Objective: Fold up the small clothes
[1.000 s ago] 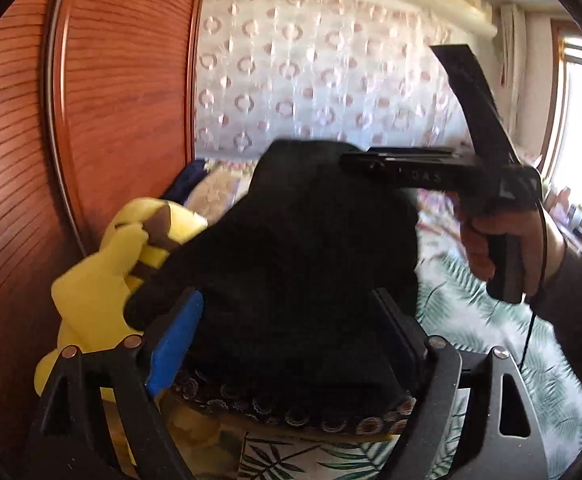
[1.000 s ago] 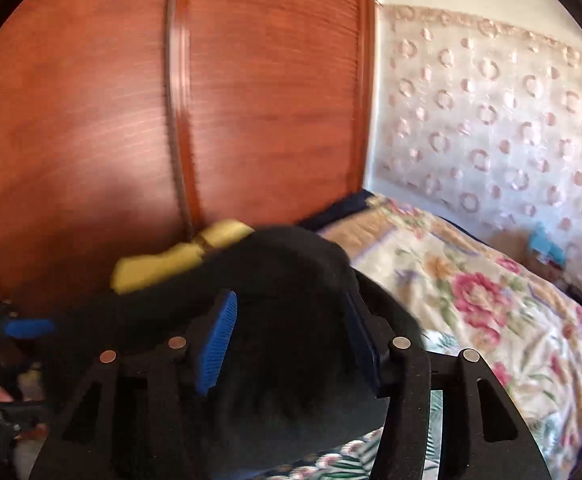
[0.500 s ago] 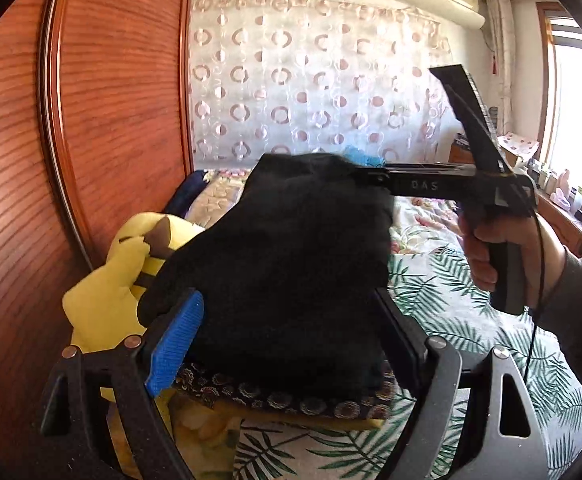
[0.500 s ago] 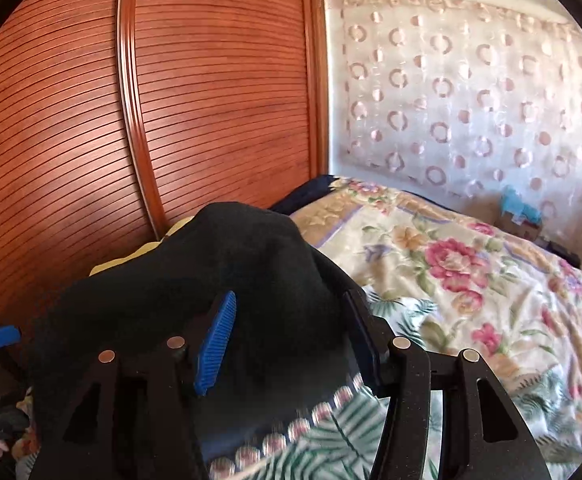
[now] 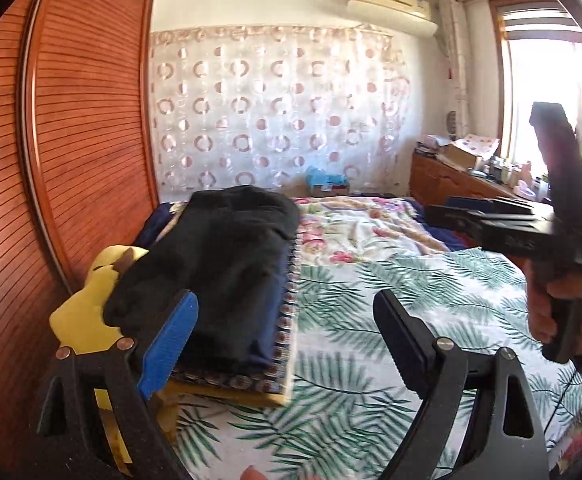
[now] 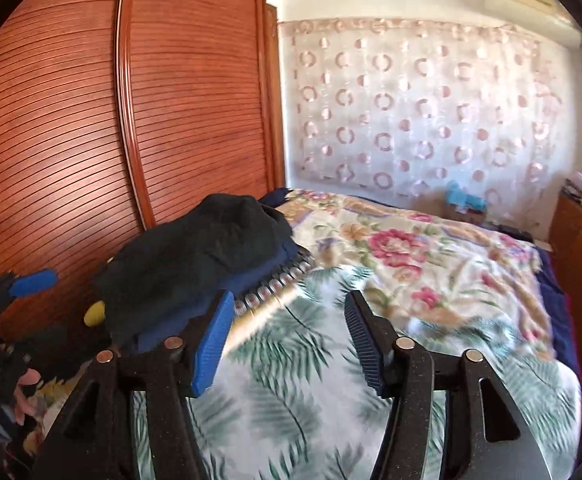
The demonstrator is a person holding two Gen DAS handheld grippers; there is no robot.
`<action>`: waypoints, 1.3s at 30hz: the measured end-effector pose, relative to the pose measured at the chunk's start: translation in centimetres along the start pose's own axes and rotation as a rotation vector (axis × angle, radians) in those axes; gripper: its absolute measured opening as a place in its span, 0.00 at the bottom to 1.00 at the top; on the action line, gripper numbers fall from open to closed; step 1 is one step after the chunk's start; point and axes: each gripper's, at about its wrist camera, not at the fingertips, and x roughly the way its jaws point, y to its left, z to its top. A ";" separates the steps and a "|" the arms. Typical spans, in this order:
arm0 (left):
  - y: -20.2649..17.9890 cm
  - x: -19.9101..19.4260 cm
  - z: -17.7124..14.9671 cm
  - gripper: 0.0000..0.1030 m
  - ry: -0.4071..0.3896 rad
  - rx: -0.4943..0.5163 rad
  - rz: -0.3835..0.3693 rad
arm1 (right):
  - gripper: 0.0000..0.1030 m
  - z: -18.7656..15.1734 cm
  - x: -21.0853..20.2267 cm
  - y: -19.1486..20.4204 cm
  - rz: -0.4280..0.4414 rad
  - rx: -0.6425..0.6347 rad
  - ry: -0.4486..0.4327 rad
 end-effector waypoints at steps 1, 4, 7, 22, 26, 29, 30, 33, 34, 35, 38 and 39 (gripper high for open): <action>-0.6 -0.2 -0.1 0.87 -0.002 0.002 -0.011 | 0.65 -0.6 -1.6 0.3 -0.015 -0.001 -0.008; -2.4 -0.9 -0.4 0.87 -0.008 0.013 -0.042 | 0.71 -2.5 -6.0 1.1 -0.055 0.017 -0.023; -4.2 -1.4 -0.6 0.87 -0.002 0.019 -0.068 | 0.82 -4.0 -9.8 2.1 -0.096 0.051 -0.038; -9.4 -6.2 0.0 0.87 -0.059 0.029 -0.090 | 0.88 -8.6 -23.4 6.6 -0.303 0.171 -0.134; -9.8 -6.5 0.1 0.87 -0.067 0.036 -0.085 | 0.88 -8.8 -24.0 7.5 -0.325 0.187 -0.136; -9.9 -6.4 0.1 0.87 -0.067 0.037 -0.084 | 0.88 -8.8 -23.8 8.2 -0.341 0.179 -0.137; -9.9 -6.4 0.0 0.87 -0.068 0.037 -0.084 | 0.88 -8.9 -23.8 8.6 -0.345 0.175 -0.136; -10.0 -6.5 -0.1 0.87 -0.071 0.034 -0.079 | 0.88 -8.8 -23.5 9.0 -0.350 0.173 -0.137; -9.9 -6.5 -0.1 0.87 -0.070 0.033 -0.080 | 0.88 -8.7 -23.5 9.3 -0.350 0.174 -0.139; -9.9 -6.5 -0.1 0.87 -0.069 0.034 -0.080 | 0.88 -8.9 -23.6 9.0 -0.348 0.175 -0.139; -10.0 -6.6 -0.1 0.87 -0.070 0.036 -0.079 | 0.88 -9.0 -23.6 9.0 -0.348 0.174 -0.138; -10.0 -6.6 0.0 0.87 -0.071 0.036 -0.080 | 0.88 -9.0 -23.3 8.7 -0.352 0.175 -0.138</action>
